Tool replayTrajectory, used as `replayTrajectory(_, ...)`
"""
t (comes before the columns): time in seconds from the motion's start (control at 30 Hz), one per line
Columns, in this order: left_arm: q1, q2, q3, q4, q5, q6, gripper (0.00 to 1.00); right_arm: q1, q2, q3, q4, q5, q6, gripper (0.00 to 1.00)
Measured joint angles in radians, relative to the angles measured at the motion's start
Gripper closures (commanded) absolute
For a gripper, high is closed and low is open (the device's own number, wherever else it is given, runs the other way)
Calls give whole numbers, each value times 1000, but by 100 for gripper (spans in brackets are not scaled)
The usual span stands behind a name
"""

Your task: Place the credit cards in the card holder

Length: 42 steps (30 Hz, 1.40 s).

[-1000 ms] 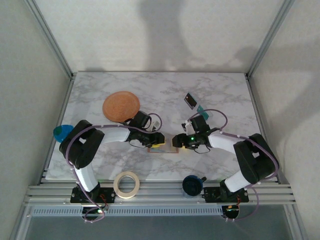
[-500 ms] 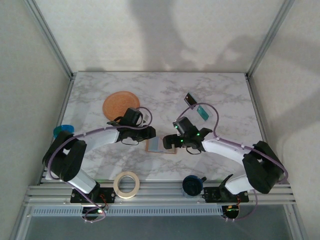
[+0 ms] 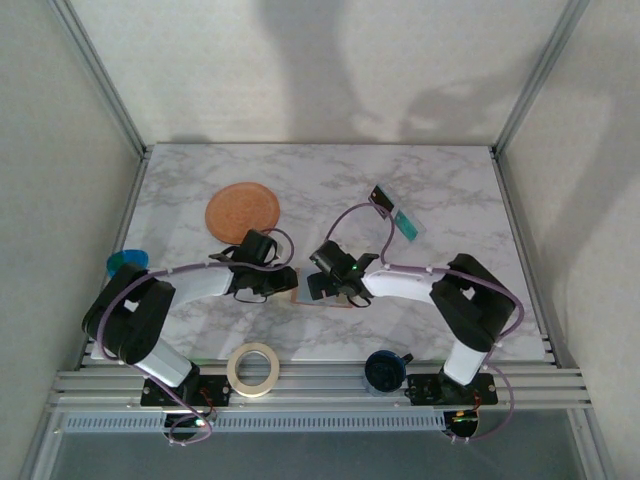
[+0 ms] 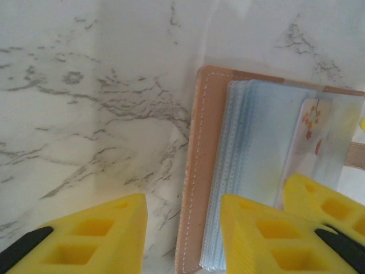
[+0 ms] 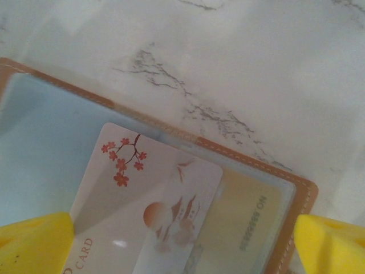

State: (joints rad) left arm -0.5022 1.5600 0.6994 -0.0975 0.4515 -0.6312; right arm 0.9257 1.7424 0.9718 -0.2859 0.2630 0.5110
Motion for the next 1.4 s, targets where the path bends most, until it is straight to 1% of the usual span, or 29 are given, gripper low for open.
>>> replayTrajectory(0.1, 0, -12, -14, 2, 0, 0, 62, 5, 7, 15, 0, 27, 6, 1)
replayTrajectory(0.23, 0, -26, -15, 3, 5, 0, 62, 5, -3, 1, -2, 45, 10, 6)
replayTrajectory(0.53, 0, -36, -15, 7, 47, 4, 62, 5, -40, -34, -45, 103, 3, 4)
replayTrajectory(0.7, 0, -35, -15, 8, 54, 7, 61, 5, -81, -56, -81, 104, -6, 4)
replayTrajectory(0.87, -5, -35, -15, 11, 62, 7, 61, 5, -102, -58, -123, 111, -27, 1)
replayTrajectory(1.07, -16, -32, -14, 16, 63, 6, 61, 5, -94, -27, -128, 74, -47, 1)
replayTrajectory(1.23, -22, -23, -6, 18, 63, 6, 61, 4, -72, 1, -88, 50, -47, 1)
replayTrajectory(1.4, -25, -22, -6, 17, 61, 6, 62, 4, -43, -5, -75, 54, -45, 1)
